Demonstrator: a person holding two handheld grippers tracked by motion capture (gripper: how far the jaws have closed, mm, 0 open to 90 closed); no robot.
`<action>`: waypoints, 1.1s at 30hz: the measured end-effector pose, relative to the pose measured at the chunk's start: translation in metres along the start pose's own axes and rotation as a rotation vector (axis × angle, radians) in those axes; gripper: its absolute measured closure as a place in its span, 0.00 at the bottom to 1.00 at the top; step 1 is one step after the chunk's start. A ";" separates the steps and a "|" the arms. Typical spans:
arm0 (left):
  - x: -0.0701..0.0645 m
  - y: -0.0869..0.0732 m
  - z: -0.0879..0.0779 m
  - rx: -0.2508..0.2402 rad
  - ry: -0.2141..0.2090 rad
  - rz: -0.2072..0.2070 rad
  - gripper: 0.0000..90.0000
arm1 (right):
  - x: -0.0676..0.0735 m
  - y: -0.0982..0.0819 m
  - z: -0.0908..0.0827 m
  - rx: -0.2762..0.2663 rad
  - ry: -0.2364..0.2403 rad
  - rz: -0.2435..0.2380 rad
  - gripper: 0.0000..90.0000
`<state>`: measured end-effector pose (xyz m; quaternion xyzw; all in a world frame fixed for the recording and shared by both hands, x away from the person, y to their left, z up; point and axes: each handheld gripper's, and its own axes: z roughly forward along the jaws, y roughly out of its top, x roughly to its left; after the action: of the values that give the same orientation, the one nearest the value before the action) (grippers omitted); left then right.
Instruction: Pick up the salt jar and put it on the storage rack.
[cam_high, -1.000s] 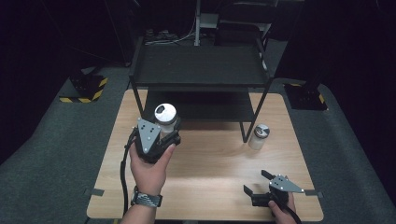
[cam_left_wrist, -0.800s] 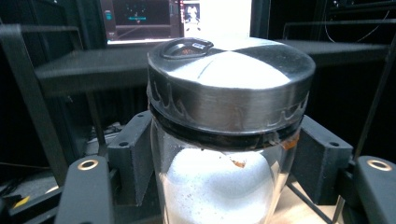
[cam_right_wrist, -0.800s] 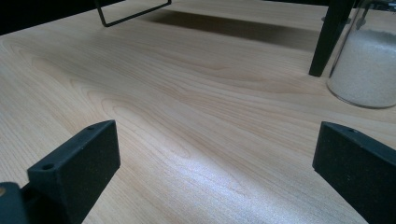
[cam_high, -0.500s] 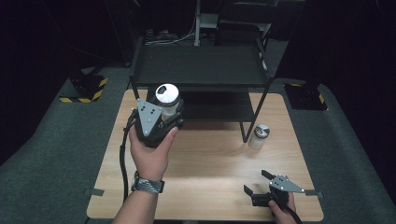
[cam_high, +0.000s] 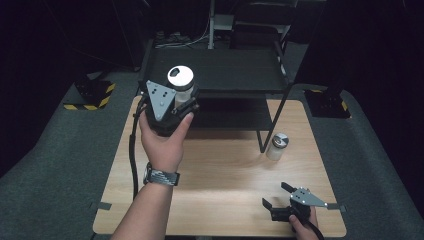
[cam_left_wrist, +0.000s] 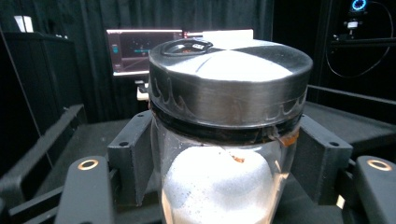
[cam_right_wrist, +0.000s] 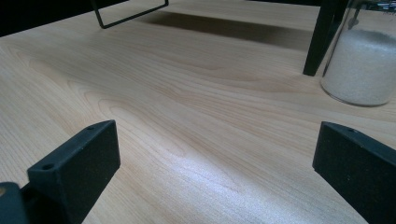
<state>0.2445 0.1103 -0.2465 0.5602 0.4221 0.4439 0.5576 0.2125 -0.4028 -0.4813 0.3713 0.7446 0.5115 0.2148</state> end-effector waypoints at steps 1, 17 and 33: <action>0.000 0.002 0.002 -0.001 0.002 0.001 0.35 | 0.000 0.000 0.000 0.000 -0.001 0.001 0.00; 0.009 0.018 0.050 0.043 0.044 -0.037 0.35 | 0.000 0.000 -0.001 -0.002 0.000 -0.002 0.00; 0.004 0.024 0.096 0.090 0.093 -0.006 0.35 | -0.002 -0.002 -0.002 -0.009 0.000 0.005 0.00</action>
<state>0.3377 0.0901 -0.2206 0.5623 0.4687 0.4482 0.5131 0.2118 -0.4054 -0.4826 0.3722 0.7412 0.5154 0.2155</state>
